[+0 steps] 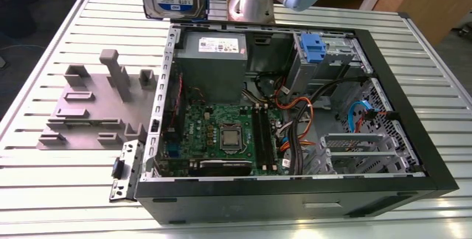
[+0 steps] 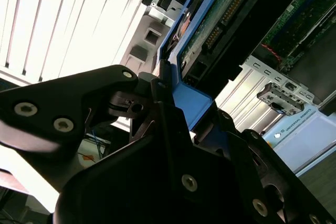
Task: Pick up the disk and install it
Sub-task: 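Pick up the disk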
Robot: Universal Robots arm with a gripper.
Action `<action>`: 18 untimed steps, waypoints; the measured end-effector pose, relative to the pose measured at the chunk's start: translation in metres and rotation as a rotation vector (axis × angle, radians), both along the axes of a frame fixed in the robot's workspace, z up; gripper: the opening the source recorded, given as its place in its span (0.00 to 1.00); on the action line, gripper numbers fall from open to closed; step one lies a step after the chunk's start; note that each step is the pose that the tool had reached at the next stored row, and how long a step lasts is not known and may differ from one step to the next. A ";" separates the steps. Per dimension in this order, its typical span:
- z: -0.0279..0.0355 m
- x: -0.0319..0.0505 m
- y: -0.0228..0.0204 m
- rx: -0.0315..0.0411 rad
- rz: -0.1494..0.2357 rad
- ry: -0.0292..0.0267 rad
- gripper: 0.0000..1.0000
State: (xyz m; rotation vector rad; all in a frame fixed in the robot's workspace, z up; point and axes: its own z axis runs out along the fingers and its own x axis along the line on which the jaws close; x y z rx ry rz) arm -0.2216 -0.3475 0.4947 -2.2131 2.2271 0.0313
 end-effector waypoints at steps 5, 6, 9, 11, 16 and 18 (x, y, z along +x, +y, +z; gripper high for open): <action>0.0000 0.0036 0.0000 0.0000 0.000 0.0000 0.37; 0.0000 0.0043 0.0000 -0.0001 0.000 0.0001 0.37; 0.0000 0.0065 0.0000 0.0000 0.000 0.0000 0.37; 0.0000 0.0079 0.0000 0.0000 0.000 0.0000 0.37; 0.0000 0.0092 -0.0015 0.0000 0.000 0.0000 0.37; -0.0001 0.0093 -0.0029 0.0001 0.000 -0.0001 0.37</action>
